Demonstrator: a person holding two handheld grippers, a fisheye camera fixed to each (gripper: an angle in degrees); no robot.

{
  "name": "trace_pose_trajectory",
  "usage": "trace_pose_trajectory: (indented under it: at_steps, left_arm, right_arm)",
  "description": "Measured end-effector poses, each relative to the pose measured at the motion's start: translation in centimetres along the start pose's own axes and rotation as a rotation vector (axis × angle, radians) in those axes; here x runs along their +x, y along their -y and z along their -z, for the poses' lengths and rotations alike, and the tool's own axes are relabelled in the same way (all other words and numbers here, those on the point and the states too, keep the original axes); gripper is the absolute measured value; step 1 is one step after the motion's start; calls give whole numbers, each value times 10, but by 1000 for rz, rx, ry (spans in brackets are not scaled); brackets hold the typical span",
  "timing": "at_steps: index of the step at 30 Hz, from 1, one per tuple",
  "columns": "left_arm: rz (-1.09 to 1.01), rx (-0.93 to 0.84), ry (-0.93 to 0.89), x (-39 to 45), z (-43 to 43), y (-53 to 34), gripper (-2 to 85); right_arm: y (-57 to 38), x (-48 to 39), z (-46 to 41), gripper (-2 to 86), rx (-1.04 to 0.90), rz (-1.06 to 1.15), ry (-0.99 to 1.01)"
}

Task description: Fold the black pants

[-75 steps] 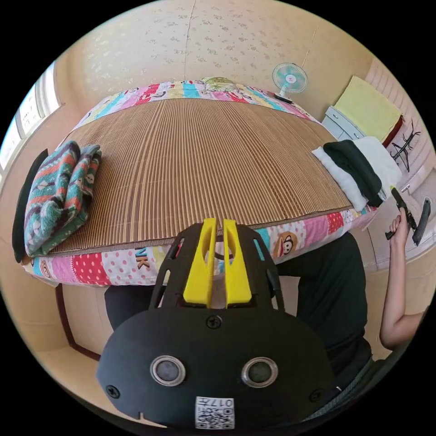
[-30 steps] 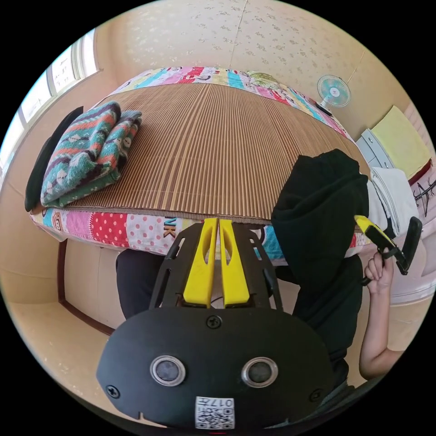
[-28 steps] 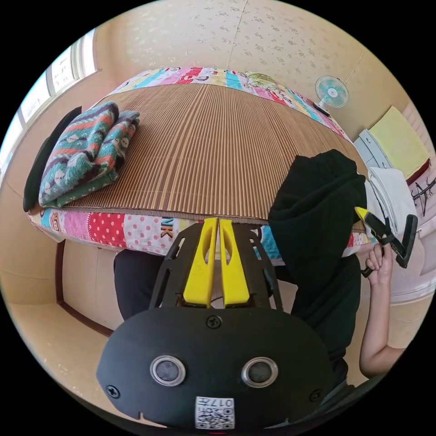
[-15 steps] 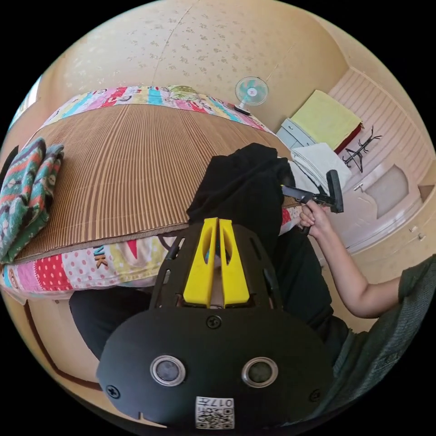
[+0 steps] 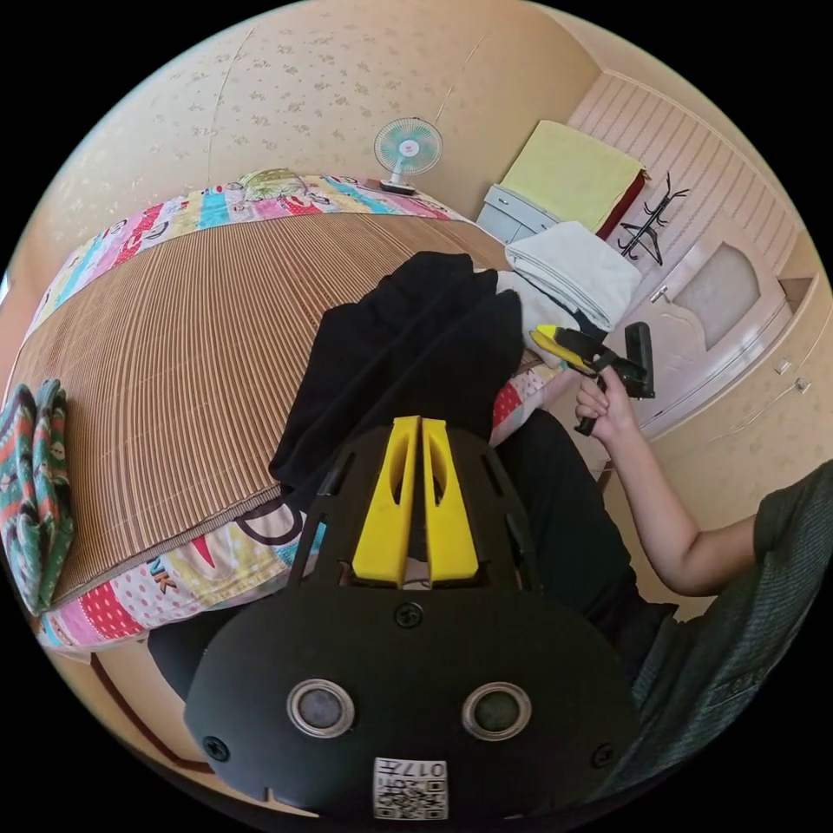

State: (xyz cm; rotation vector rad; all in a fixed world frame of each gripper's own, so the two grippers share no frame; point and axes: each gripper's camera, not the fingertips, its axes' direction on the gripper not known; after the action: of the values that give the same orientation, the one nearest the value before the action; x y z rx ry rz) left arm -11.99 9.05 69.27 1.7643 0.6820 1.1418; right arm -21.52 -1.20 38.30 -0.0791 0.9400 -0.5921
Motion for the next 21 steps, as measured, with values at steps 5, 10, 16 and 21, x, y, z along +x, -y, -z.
trace_pose_trajectory:
  at_steps: [5, 10, 16, 21]
  left_arm:
    - [26, 40, -115, -12, 7, -10, -4]
    - [30, 63, -87, -14, 29, -1, 12]
    - [1, 184, -46, -24, 82, 39, 116]
    - [44, 272, -122, -55, 114, 88, 202]
  right_arm:
    - [63, 62, -17, 114, 8, -185, -140]
    - [93, 84, -64, 56, -88, -255, -112]
    - [81, -55, -26, 31, -21, 239, 97]
    - [33, -181, 32, 27, -41, 649, 472]
